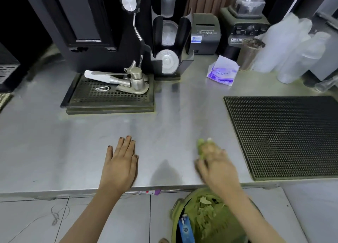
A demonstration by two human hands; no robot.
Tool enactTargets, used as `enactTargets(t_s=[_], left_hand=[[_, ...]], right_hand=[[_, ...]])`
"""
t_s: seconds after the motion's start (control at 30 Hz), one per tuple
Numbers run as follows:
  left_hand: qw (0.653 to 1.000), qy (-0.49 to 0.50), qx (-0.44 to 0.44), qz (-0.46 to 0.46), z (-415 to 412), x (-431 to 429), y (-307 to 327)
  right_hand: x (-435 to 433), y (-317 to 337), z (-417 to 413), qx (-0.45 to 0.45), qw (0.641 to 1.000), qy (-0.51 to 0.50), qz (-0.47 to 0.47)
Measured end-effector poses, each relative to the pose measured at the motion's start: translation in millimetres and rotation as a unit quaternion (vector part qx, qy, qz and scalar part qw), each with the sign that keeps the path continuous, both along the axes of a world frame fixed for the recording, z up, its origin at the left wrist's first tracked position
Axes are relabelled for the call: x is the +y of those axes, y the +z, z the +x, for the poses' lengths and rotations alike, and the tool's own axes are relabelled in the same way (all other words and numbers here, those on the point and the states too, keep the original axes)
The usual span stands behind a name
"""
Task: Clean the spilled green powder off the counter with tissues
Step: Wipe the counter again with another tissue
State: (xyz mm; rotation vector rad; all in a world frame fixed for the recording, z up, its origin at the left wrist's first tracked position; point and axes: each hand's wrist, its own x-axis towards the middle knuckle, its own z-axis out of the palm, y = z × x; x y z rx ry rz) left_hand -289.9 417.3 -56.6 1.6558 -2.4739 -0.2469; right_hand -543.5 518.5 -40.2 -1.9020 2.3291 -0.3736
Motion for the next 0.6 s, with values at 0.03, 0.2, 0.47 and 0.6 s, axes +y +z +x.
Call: enactTargets(t_s=[0.03, 0.2, 0.47, 0.6], left_hand=[[1.0, 0.001, 0.004, 0.001, 0, 0, 0], [1.0, 0.001, 0.003, -0.004, 0, 0, 0], [1.0, -0.003, -0.009, -0.003, 1, 1, 0], [1.0, -0.001, -0.003, -0.002, 1, 1, 1]], right_hand=[[-11, -1, -21, 0.015, 0.998, -0.054, 0.0], [-50, -4, -6, -0.007, 0.994, -0.107, 0.01], [48, -1, 13, 0.018, 1.0, 0.012, 0.017], [-10, 0, -28, 0.006, 0.99, -0.139, 0.004]])
